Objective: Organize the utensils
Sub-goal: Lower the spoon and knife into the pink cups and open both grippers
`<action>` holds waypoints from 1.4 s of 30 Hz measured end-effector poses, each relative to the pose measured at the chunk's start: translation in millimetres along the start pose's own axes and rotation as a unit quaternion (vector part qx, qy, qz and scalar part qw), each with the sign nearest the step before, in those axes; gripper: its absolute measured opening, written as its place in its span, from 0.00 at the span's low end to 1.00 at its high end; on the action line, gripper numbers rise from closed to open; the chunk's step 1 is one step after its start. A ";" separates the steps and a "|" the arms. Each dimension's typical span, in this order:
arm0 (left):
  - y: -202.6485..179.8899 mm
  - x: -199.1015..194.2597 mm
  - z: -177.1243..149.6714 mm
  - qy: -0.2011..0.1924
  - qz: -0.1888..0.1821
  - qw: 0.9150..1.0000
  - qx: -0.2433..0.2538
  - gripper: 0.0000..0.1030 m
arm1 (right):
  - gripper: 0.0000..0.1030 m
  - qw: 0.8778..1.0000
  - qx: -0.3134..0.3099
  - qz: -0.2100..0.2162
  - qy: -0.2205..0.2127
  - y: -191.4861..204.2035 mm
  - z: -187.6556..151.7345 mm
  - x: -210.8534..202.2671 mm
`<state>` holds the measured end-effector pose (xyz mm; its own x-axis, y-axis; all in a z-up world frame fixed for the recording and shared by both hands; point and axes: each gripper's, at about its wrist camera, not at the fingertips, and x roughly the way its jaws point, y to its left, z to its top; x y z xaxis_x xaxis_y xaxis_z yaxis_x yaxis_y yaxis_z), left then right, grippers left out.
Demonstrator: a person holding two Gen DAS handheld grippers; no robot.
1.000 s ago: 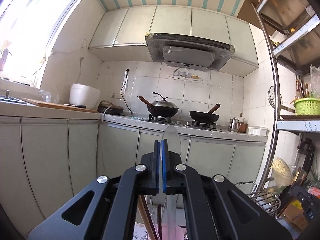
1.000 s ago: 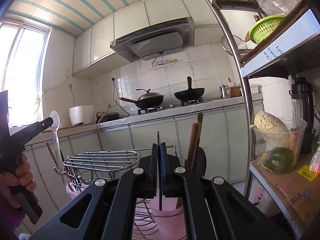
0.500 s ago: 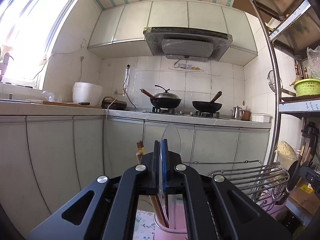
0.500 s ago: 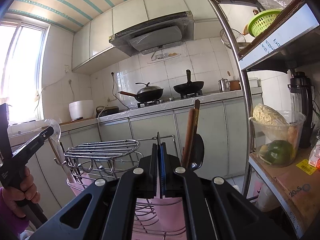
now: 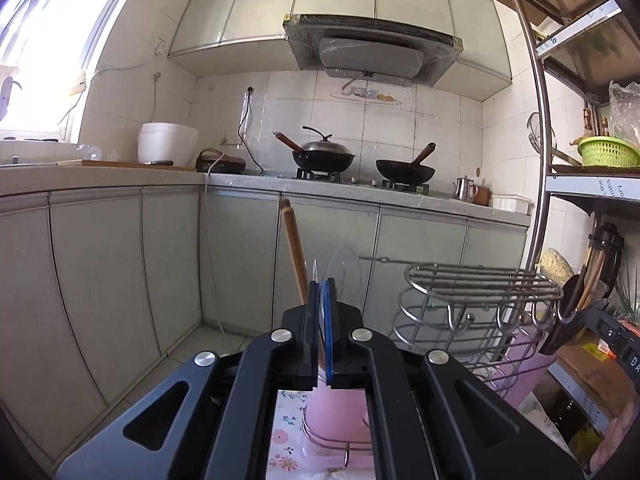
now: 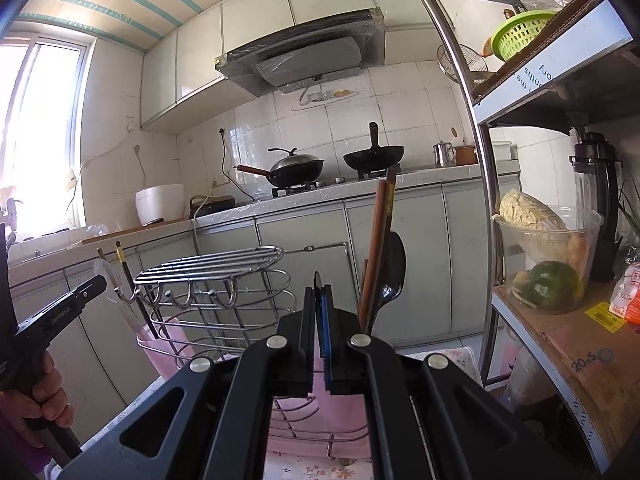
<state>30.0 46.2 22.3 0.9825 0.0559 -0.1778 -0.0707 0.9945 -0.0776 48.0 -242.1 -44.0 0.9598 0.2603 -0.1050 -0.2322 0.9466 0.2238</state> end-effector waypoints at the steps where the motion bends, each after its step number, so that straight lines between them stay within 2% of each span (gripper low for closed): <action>1: 1.4 1.3 -3.4 0.010 -0.003 1.000 -0.002 0.01 | 0.03 1.000 0.000 -0.002 0.005 0.6 -1.8 0.6; 5: 6.3 7.1 -12.3 0.046 -0.014 0.999 -0.020 0.01 | 0.03 1.000 -0.001 -0.007 0.017 2.3 -8.2 2.8; 11: 7.1 15.2 -13.9 0.072 -0.024 0.997 -0.026 0.01 | 0.03 0.999 -0.002 -0.015 0.032 2.5 -8.8 8.9; 19: 23.8 38.8 -8.6 0.101 -0.023 0.993 -0.062 0.01 | 0.03 0.998 -0.001 -0.030 0.049 -3.3 -6.4 21.7; 27: 23.2 53.3 -6.1 0.117 -0.026 0.991 -0.065 0.01 | 0.03 0.996 0.029 -0.029 0.085 -18.4 -10.8 42.5; 35: 24.7 47.9 -9.1 0.126 -0.026 0.989 -0.070 0.02 | 0.03 0.996 0.028 -0.029 0.085 -17.0 -13.1 38.1; 38: 24.7 50.8 -8.9 0.140 -0.030 0.987 -0.071 0.06 | 0.04 0.995 0.027 -0.030 0.088 -16.0 -13.7 37.2; 39: 24.6 51.1 -8.8 0.144 -0.031 0.987 -0.071 0.12 | 0.06 0.995 0.026 -0.030 0.090 -16.1 -13.3 37.5; 42: 24.7 48.8 -9.3 0.148 -0.035 0.986 -0.070 0.29 | 0.21 0.994 0.027 -0.031 0.097 -14.8 -13.4 37.0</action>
<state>74.6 72.6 2.6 0.8943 -0.0607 -0.4434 -0.0485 0.9718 -0.2308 84.9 -243.9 -64.1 0.9221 0.2390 -0.3042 -0.1602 0.9517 0.2619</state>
